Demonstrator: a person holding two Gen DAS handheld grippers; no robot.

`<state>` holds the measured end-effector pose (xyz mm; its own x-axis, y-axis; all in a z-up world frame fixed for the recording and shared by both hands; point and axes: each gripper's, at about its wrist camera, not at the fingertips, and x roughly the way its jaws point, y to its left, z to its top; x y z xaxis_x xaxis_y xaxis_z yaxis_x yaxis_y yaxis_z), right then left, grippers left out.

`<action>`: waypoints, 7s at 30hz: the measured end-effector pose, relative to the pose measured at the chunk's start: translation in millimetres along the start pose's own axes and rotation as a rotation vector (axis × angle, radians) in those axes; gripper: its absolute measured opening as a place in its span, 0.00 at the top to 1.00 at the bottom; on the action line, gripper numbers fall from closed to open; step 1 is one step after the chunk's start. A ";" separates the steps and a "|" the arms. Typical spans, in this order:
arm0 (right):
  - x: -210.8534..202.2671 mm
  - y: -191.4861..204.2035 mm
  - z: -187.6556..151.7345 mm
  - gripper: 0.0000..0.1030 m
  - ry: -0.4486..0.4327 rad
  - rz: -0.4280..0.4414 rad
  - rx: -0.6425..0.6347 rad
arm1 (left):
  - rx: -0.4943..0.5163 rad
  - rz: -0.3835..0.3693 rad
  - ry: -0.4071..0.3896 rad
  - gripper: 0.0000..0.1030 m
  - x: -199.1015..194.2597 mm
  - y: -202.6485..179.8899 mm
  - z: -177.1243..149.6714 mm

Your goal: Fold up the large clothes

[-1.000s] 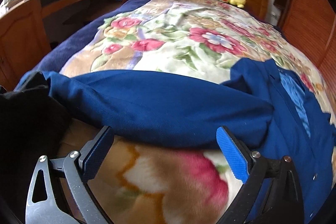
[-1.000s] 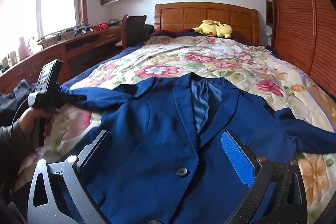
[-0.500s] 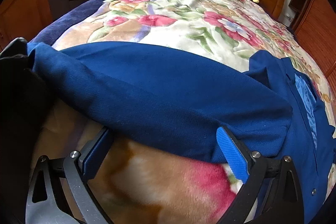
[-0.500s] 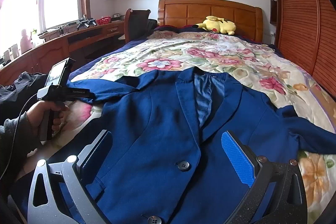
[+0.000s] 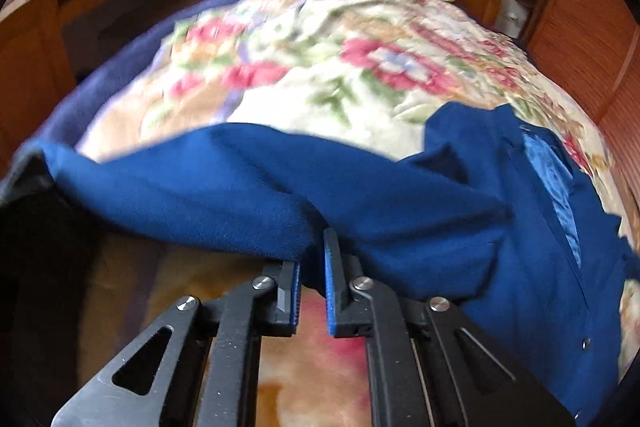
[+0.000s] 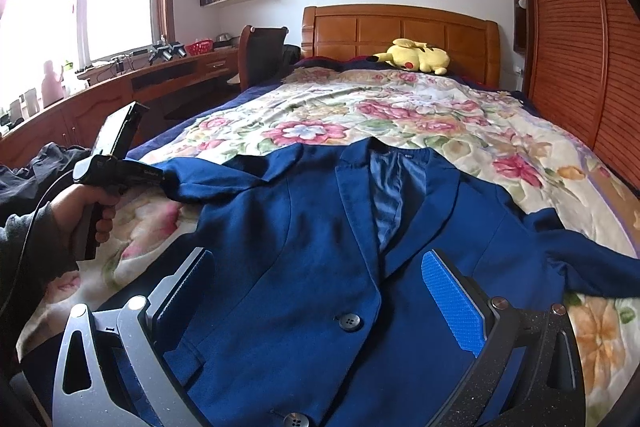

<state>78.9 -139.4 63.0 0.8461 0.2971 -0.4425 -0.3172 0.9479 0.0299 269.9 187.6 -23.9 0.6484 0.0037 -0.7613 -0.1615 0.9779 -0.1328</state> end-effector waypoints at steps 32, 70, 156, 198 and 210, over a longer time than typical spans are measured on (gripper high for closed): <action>-8.7 -23.3 0.9 0.00 -0.016 -0.042 0.050 | 0.458 -0.173 -0.089 0.66 -110.8 -154.3 -66.8; 12.6 1.6 -5.8 0.00 0.095 0.013 -0.089 | 0.084 -0.006 0.062 0.23 5.2 -33.8 -15.1; 38.8 77.5 -5.0 0.29 0.189 0.167 -0.164 | 0.288 -0.143 -0.295 0.13 -182.4 -14.0 -154.5; 18.7 -46.5 27.0 0.93 0.081 -0.173 -0.024 | 0.261 -0.254 -0.341 0.13 -186.2 -42.1 -144.0; 24.7 -74.1 18.4 0.70 0.151 -0.288 0.053 | 0.302 -0.313 -0.322 0.13 -172.7 -85.6 -141.0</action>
<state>131.2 -200.2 66.3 0.8233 -0.0013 -0.5676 -0.0475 0.9963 -0.0711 66.8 73.7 29.5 0.8342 -0.2803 -0.4749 0.2666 0.9588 -0.0976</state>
